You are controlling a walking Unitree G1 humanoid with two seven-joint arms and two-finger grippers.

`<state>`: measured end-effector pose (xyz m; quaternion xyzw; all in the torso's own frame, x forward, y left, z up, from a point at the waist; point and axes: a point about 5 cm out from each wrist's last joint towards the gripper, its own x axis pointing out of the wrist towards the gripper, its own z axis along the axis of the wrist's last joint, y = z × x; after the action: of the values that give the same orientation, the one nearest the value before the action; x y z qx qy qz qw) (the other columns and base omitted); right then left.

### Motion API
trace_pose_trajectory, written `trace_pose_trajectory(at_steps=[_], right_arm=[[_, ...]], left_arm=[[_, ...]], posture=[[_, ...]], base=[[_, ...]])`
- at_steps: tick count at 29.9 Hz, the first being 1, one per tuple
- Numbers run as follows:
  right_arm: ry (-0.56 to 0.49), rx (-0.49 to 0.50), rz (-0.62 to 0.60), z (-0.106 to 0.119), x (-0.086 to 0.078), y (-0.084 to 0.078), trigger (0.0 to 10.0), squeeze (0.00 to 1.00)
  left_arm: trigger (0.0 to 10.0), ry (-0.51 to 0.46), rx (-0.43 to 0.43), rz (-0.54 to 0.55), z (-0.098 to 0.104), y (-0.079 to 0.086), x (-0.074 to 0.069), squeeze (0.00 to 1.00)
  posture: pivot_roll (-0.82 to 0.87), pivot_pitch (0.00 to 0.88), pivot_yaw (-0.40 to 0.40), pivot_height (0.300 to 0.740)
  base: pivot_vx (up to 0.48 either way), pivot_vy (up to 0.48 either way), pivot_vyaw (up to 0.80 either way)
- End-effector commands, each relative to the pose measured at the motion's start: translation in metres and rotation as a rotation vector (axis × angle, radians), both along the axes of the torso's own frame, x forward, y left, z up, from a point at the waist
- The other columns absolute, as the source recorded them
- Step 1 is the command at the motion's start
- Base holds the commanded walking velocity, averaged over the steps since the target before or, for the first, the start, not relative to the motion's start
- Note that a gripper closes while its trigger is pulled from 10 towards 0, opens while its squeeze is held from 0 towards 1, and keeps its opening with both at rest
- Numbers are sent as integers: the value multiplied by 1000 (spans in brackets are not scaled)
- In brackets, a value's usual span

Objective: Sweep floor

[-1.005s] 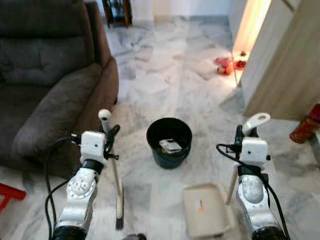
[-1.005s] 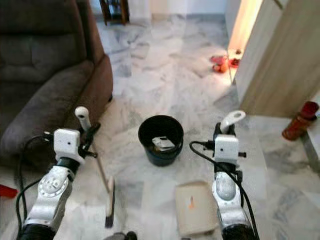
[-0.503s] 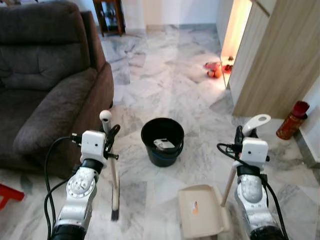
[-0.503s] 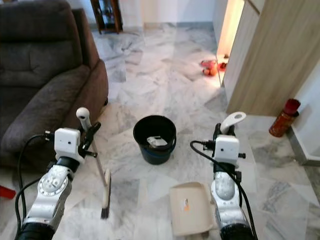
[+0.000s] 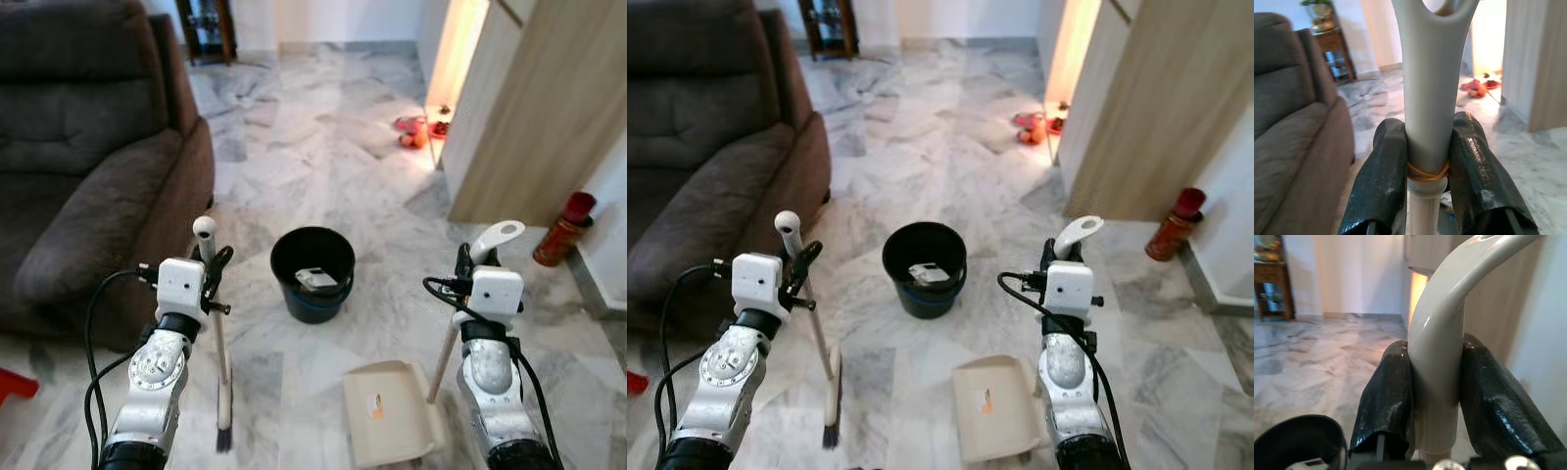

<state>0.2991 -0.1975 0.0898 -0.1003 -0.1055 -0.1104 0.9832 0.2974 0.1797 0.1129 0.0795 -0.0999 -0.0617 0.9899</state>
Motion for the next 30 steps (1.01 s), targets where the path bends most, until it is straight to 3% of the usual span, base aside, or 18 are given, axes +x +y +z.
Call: trace_pose_trajectory(at_steps=[1, 18, 24, 30], right_arm=[[-29, -1, -2, 8, 2, -1, 10000, 0], [-21, -3, -4, 8, 3, -3, 10000, 0], [-18, -3, -2, 8, 3, -2, 10000, 0], [-20, -9, -9, 9, 3, -5, 10000, 0]], left_arm=[[10000, -26, 12, -3, 6, -1, 3, 0], [10000, -23, 24, 0, 7, -2, 4, 0], [10000, -25, 26, 1, 8, -2, 4, 0], [10000, -20, 20, -6, 6, -4, 4, 0]], posture=[[-5, 67, 31, 740], [-4, 85, 29, 740], [-4, 96, 23, 740], [-44, 90, 28, 740]], base=[[0, 0, -800], [0, 0, -800], [0, 0, 0], [0, 0, -800]])
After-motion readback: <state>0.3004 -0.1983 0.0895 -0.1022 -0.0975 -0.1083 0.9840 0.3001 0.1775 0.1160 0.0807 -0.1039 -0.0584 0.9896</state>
